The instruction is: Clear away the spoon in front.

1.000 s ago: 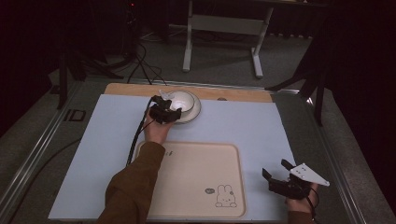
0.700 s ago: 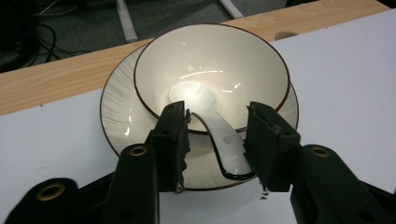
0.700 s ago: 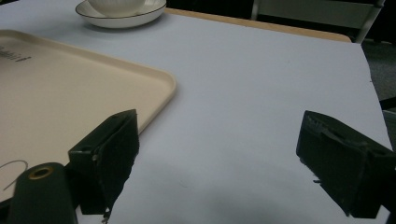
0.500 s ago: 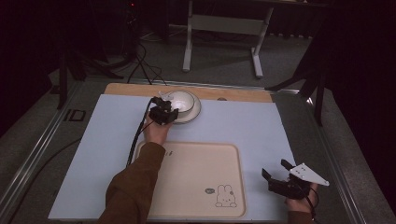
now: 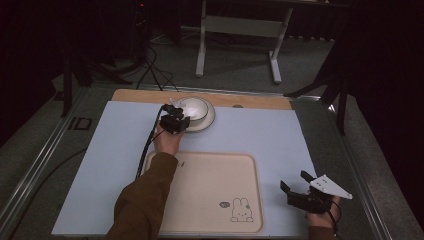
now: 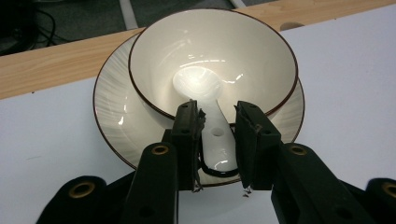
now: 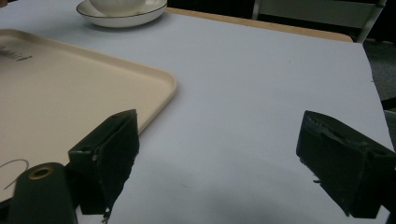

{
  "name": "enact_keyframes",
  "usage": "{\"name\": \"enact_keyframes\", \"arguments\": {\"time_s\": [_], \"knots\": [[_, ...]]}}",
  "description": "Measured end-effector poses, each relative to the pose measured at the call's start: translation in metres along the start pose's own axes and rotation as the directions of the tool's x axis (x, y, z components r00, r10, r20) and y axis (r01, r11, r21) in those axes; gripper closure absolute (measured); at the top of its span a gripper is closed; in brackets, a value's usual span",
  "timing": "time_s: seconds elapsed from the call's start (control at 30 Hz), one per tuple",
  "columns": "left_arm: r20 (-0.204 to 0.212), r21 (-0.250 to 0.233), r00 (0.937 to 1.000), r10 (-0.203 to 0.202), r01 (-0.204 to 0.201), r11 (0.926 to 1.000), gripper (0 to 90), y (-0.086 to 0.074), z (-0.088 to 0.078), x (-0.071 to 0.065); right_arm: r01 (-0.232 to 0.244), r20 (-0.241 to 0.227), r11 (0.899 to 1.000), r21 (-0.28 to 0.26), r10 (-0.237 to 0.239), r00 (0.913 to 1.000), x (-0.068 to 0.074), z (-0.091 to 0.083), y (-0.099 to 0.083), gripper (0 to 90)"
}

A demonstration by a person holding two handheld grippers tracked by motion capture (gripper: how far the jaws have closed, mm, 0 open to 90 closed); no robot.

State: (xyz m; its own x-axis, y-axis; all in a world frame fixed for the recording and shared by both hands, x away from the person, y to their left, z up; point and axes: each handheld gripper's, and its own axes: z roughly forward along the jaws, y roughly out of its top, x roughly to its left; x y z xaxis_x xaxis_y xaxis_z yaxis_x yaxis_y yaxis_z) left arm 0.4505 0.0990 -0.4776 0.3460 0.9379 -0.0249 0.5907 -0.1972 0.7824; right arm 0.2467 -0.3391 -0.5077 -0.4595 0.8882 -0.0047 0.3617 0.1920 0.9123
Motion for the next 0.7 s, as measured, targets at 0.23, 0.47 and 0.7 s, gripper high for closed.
{"name": "enact_keyframes", "arguments": {"time_s": [0.23,0.47,0.7], "knots": [[0.000,0.006,1.0000,-0.010,0.010,0.9999,71.1,0.0000,0.0007,0.0015,-0.001,0.000,1.000,0.001,0.001,1.0000,-0.0001,0.0001,0.0000,13.0],[-0.019,0.002,0.9998,0.007,-0.007,1.0000,73.1,0.0000,0.0001,-0.0003,-0.002,0.001,1.000,-0.001,0.002,1.0000,-0.0003,0.0000,0.0000,13.0],[-0.018,-0.005,0.9998,0.013,-0.013,0.9999,73.6,0.0007,-0.0016,-0.0009,-0.002,0.002,1.000,-0.001,0.002,1.0000,-0.0006,0.0001,0.0000,13.5]]}}
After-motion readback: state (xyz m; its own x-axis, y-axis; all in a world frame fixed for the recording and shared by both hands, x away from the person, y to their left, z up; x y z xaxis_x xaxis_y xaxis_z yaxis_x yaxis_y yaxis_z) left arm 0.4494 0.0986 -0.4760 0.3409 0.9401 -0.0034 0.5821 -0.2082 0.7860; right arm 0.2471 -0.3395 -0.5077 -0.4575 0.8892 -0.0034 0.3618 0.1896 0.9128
